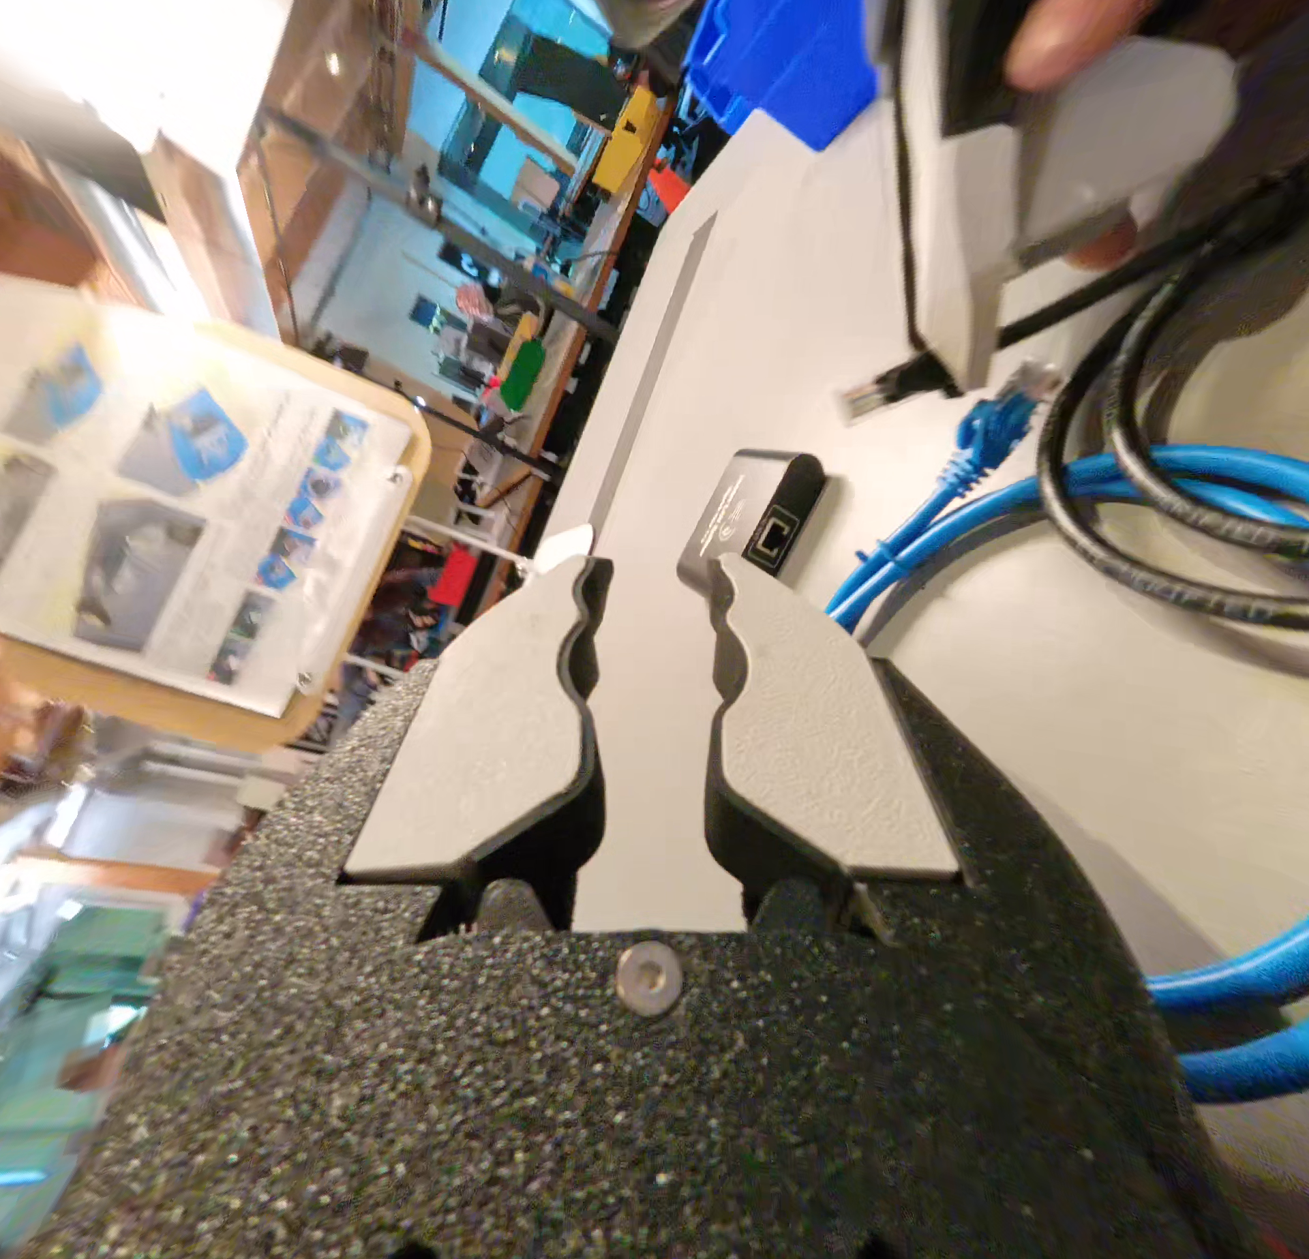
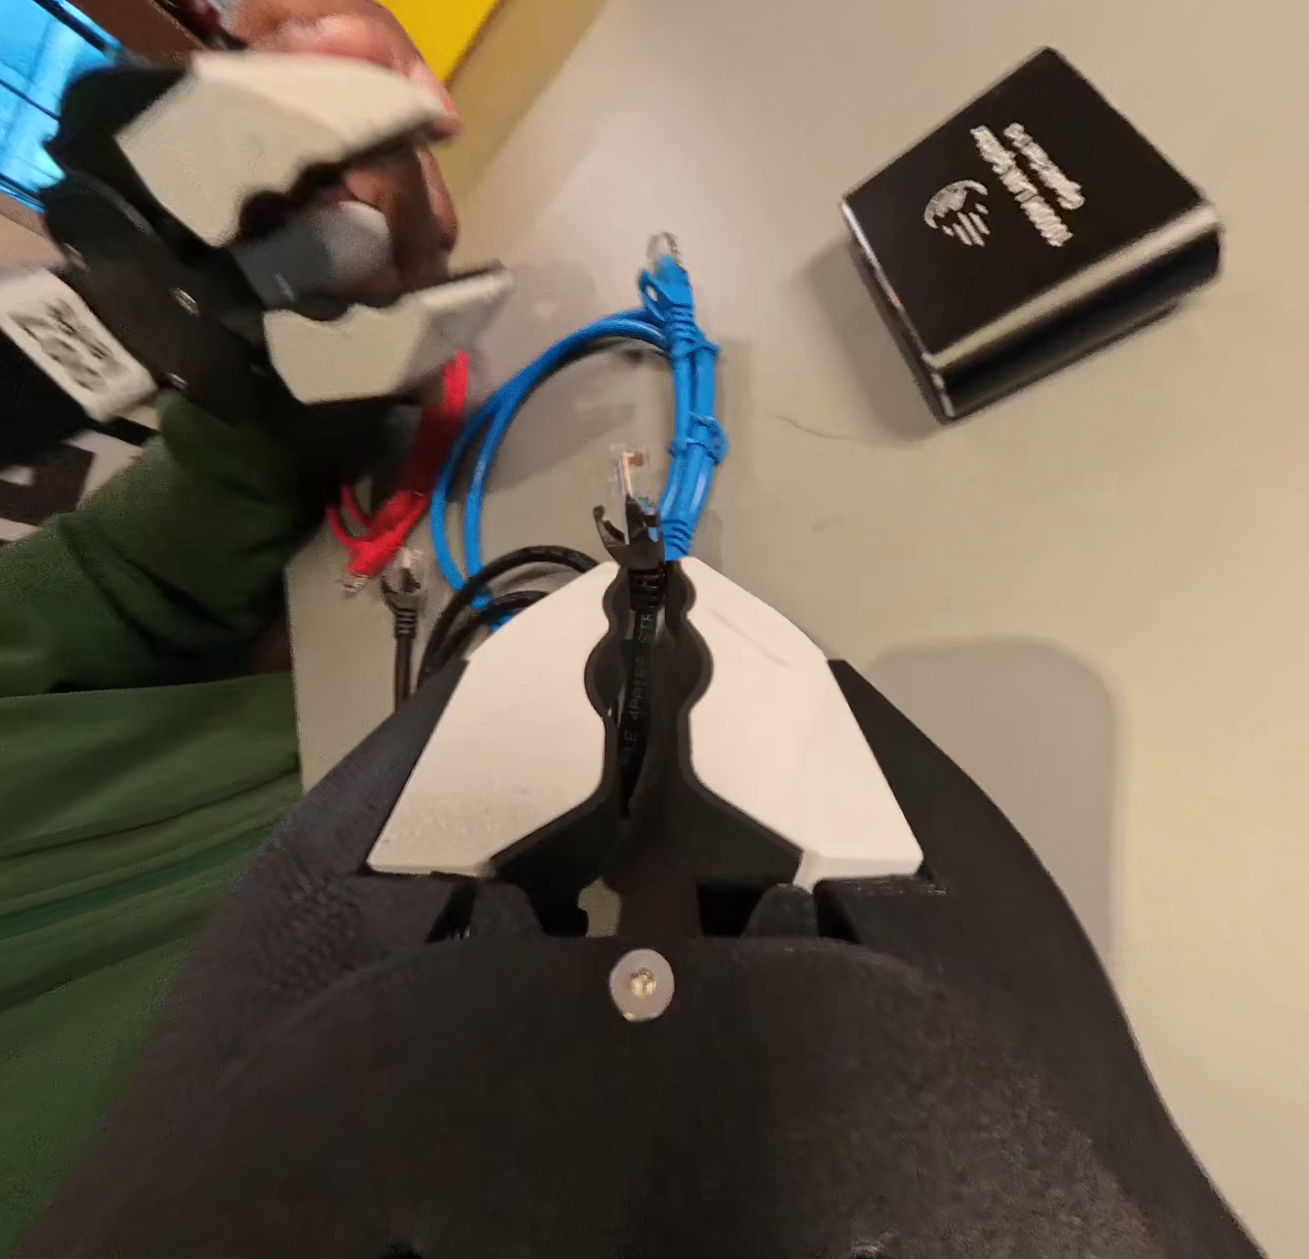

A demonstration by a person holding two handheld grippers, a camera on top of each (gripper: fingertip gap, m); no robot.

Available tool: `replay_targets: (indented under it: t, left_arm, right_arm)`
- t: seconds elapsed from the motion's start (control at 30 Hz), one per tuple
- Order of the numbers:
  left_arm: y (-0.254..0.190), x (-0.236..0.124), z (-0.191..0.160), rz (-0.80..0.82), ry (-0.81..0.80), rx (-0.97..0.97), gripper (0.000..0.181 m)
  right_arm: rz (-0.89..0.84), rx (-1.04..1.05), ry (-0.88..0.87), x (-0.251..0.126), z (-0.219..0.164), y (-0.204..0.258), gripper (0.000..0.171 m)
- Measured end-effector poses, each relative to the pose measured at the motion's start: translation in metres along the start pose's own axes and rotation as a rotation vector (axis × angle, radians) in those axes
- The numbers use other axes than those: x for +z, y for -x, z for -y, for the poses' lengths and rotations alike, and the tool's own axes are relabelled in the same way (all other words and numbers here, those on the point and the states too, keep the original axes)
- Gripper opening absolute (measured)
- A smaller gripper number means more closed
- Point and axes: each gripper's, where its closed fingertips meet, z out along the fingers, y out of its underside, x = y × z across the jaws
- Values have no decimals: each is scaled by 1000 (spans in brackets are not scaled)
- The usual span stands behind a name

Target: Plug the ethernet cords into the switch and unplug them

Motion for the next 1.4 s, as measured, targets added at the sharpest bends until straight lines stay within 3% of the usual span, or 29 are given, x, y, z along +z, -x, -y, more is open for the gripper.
replay_targets:
  t: [0.1, 0.27, 0.4, 0.67, 0.87, 1.03, 1.13, 1.4]
  left_arm:
    - [6, 3, -16, -6, 50, -71, 28]
    - [-8, 13, -32, -58, 145, -92, 30]
    - [-9, 15, -29, -84, 135, -200, 31]
    - [4, 13, -35, -110, 111, -479, 32]
    - [7, 10, -39, -103, 119, -506, 31]
    - [10, 9, -37, -108, 102, -540, 30]
    - [9, 8, -35, -115, 95, -551, 30]
    - [10, 5, -31, -144, 59, -598, 35]
  right_arm:
    - [-61, -3, 4, -1, 1, -13, 10]
    - [-270, -137, 11, -14, 7, -35, 38]
    - [-410, -236, -16, -28, 20, -49, 49]
    - [-425, -374, -80, -31, 70, -45, 62]
    - [-492, -432, 77, -1, 80, -86, 82]
    - [-387, -375, 70, 21, 70, -91, 85]
    - [-452, -401, 111, 21, 62, -100, 68]
    - [-405, -518, -8, 14, 71, -79, 61]
